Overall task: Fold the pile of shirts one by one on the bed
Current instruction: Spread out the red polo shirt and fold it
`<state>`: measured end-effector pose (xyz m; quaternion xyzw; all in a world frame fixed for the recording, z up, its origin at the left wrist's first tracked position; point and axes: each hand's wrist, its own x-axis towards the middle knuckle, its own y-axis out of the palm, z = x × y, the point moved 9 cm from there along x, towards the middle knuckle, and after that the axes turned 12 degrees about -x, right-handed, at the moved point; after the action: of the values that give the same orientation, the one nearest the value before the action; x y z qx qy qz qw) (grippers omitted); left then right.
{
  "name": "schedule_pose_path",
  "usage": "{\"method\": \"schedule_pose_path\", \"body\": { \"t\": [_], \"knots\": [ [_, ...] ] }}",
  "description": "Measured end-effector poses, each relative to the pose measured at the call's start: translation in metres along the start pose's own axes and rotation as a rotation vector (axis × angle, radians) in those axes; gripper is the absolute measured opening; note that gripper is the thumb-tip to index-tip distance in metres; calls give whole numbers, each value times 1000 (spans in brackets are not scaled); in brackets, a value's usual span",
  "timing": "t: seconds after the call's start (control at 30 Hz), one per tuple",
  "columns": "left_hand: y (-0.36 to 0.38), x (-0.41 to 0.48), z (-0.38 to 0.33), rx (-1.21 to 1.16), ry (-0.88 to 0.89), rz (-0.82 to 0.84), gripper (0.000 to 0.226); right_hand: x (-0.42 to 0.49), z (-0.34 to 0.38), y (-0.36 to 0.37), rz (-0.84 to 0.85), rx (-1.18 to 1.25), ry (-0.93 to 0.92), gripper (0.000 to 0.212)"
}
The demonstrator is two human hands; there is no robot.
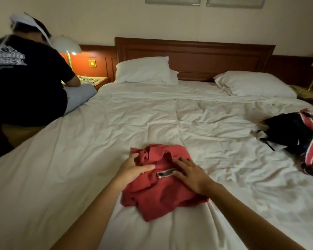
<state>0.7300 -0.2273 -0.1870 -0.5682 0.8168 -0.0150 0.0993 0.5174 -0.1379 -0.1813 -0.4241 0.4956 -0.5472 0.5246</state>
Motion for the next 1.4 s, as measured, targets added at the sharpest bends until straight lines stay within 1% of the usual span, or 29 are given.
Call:
{"method": "schedule_pose_path", "body": {
  "t": [0.03,0.07,0.1,0.13,0.2,0.3,0.37,0.4,0.47,0.5,0.57,0.63,0.7,0.73,0.77,0.83,0.87,0.9,0.93,0.97,1.0,1.03,1.07,1.13,1.2,1.23,1.3,1.33,1.4],
  "knots": [
    [2,4,0,103,4,-30,72,0,-5,21,60,-25,15,61],
    [2,6,-1,202,11,-82,75,0,-7,32,78,-24,24,61],
    [0,9,-1,259,21,-134,73,1,-7,36,68,-9,31,60],
    [-3,11,-2,256,35,-173,67,3,-7,35,52,13,29,60],
    [-10,13,-5,110,66,-210,55,5,-4,27,35,43,-9,58],
    [-24,19,-24,-143,143,-200,51,13,2,6,-47,69,-75,58],
    [-38,20,-40,-154,207,-200,50,25,7,-9,-119,64,-73,59],
    [-45,20,-45,-108,220,-205,50,32,10,-15,-154,67,-65,58],
    [-57,21,-40,82,180,-240,48,44,14,-20,-183,92,-35,58],
    [-60,22,-33,199,132,-238,42,49,15,-16,-173,83,-24,56],
    [-57,23,-7,344,-24,-148,27,54,17,-5,-153,-9,-23,43],
    [-56,20,13,360,-125,-106,30,52,20,-1,-196,-55,-38,33],
    [-63,21,15,358,-81,-173,37,46,27,-9,-288,-16,-118,34],
    [-68,22,13,360,-48,-224,39,43,33,-10,-292,-6,-184,37],
    [-71,22,9,382,-21,-263,39,40,38,-9,-245,4,-255,39],
    [-70,20,2,437,-25,-268,37,32,48,-1,-63,66,-387,44],
    [-68,20,3,443,-64,-230,39,29,50,-3,-23,126,-434,47],
    [-64,17,5,441,-123,-181,44,31,48,-12,-66,183,-444,45],
    [-60,15,8,426,-191,-122,50,39,39,-24,-165,219,-406,40],
    [-54,13,11,383,-248,-55,49,52,25,-35,-257,214,-318,38],
    [-46,10,14,326,-290,21,42,66,9,-39,-284,173,-203,41],
    [-38,10,19,288,-322,94,33,81,-6,-34,-217,115,-87,47],
    [-31,9,21,277,-336,158,29,94,-16,-23,-103,74,-7,55],
    [-22,10,22,318,-295,225,33,109,-25,-1,95,88,38,68],
    [-22,10,21,279,-273,214,41,114,-28,3,134,161,47,70],
    [-24,11,22,230,-284,205,41,114,-31,-1,135,183,51,62],
    [-27,13,17,159,-301,200,34,107,-38,-10,158,239,54,38],
    [-30,17,10,145,-293,185,31,101,-43,-18,156,283,59,31],
    [-30,36,-18,128,-184,129,34,78,-60,-39,123,402,101,33]
  ]
}}
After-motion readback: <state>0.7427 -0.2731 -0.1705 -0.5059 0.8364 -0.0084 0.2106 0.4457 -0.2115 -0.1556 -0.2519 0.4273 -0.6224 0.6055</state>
